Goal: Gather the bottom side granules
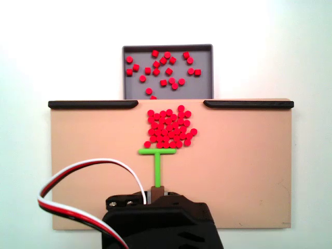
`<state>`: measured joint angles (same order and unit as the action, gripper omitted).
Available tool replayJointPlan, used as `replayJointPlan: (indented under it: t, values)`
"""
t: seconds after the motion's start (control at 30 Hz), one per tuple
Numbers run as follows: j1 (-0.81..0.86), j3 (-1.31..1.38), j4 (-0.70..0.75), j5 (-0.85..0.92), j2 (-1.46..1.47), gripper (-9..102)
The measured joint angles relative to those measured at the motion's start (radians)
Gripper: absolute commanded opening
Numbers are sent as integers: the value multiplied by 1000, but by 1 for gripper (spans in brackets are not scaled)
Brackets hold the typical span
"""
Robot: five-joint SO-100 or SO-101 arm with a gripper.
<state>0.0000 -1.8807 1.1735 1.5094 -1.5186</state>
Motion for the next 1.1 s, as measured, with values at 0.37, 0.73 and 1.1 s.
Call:
replayJointPlan:
  t: [0.37,0.73,1.1]
  values:
    - [3,66,0,8,52,0]
    - [-11,57,2,-31,21,0]
    - [-52,51,127,-74,-104,0]
